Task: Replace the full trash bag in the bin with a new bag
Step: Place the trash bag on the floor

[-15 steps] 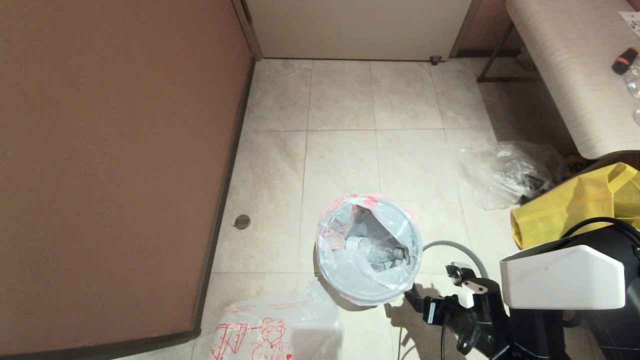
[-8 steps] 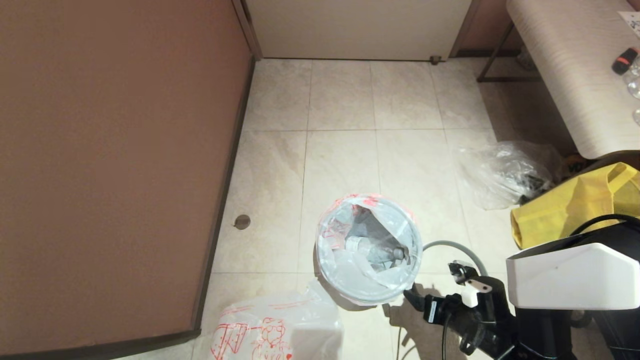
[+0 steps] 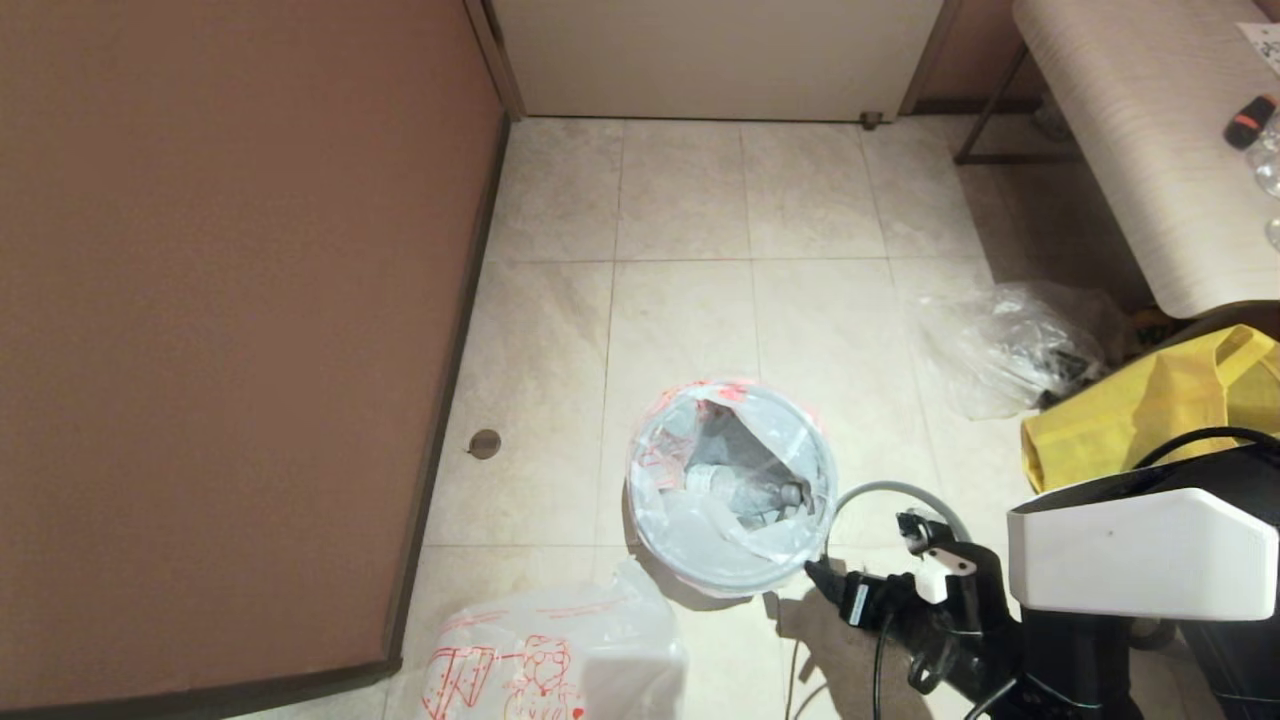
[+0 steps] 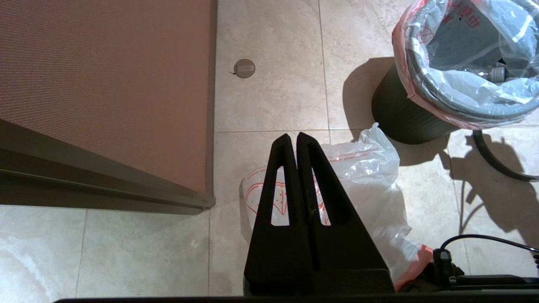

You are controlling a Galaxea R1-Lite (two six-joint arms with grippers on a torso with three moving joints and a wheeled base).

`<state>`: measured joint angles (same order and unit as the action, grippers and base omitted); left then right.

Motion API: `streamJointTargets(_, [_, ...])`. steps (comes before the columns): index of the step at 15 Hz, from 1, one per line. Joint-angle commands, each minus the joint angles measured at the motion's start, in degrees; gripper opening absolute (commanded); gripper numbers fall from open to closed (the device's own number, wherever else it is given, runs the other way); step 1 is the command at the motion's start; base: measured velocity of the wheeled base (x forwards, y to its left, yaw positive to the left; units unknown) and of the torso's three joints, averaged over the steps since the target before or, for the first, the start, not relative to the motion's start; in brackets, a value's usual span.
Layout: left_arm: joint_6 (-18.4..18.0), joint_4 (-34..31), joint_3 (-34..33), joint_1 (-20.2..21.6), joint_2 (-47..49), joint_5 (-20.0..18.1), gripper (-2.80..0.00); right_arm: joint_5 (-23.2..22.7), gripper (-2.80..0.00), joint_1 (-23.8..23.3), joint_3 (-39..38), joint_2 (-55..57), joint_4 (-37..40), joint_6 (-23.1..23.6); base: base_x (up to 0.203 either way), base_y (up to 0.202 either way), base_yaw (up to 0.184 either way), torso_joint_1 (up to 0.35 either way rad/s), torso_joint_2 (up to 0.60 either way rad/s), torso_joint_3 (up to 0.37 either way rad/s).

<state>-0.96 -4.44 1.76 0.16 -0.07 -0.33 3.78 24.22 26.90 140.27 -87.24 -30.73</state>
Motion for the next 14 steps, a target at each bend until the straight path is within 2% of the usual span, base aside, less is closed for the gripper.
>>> streamJointTargets(1, [0.00, -0.05, 0.00, 0.02, 0.07, -0.02, -2.80, 1.11, 0.00, 0.64, 0.96, 1.22, -2.72, -0.12, 0.000, 0.000, 0.000, 0.000, 0.00, 0.000])
streamJointTargets(14, [0.00, -0.05, 0.00, 0.02, 0.07, -0.02, -2.80, 2.54, 0.00, 1.01, 2.22, 2.38, -2.72, 0.15, 0.000, 0.000, 0.000, 0.000, 0.00, 0.000])
